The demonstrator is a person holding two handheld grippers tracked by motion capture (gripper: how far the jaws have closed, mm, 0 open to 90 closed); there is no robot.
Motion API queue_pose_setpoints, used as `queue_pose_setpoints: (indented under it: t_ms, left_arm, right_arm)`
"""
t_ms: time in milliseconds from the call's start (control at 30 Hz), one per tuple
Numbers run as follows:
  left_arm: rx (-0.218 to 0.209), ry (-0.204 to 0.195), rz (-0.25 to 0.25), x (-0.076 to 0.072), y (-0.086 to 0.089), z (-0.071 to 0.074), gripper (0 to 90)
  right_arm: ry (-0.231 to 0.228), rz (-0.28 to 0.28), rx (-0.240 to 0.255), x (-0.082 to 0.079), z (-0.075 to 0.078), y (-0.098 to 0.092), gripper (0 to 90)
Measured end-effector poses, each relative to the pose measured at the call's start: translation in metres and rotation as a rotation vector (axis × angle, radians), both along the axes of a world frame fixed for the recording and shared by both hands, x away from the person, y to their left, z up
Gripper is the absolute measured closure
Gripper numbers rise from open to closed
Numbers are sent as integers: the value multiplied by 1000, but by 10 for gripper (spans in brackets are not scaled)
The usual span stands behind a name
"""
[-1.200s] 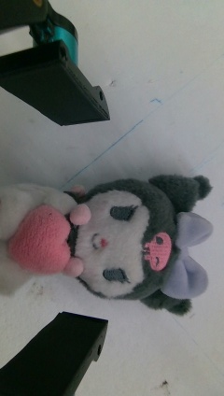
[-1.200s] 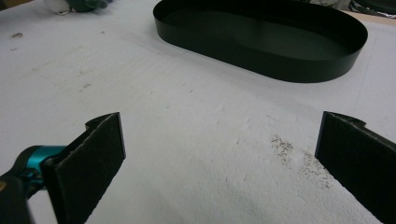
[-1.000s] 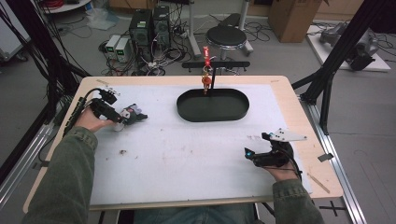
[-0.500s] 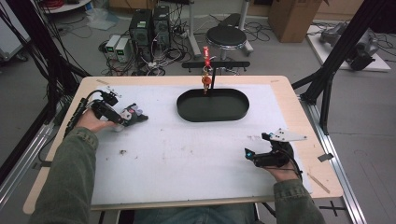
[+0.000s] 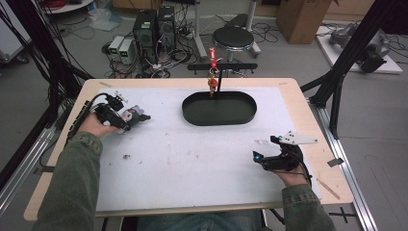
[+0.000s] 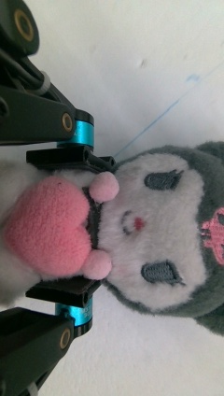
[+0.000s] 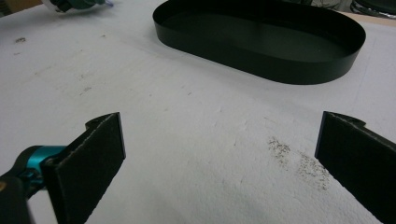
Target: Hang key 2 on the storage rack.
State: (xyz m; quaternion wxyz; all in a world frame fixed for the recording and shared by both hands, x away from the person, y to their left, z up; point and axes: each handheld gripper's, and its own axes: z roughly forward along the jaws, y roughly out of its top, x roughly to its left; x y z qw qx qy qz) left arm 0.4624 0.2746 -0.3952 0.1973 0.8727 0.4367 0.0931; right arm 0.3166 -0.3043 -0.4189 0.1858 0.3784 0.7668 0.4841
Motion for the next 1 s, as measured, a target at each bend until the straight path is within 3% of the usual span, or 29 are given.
queue_pose_setpoints:
  t_ms: [367, 500, 833, 900, 1000]
  left_arm:
    - [-70, -84, 3, -13, 7, 42, 512]
    - [-65, -115, -8, -14, 1, 58, 512]
    - [-68, -141, -34, -13, -16, 73, 512]
    - [-83, -142, -34, -12, -18, 76, 512]
    - [-139, -137, -64, -12, -22, 83, 512]
  right_arm:
    - [8, 2, -3, -2, 0, 0, 9]
    - [10, 6, -7, -2, -1, 1, 9]
    - [3, -3, 3, 0, 0, 0, 9]
    - [9, -8, 1, -1, 0, 0, 9]
    - [10, -13, 2, 0, -1, 0, 9]
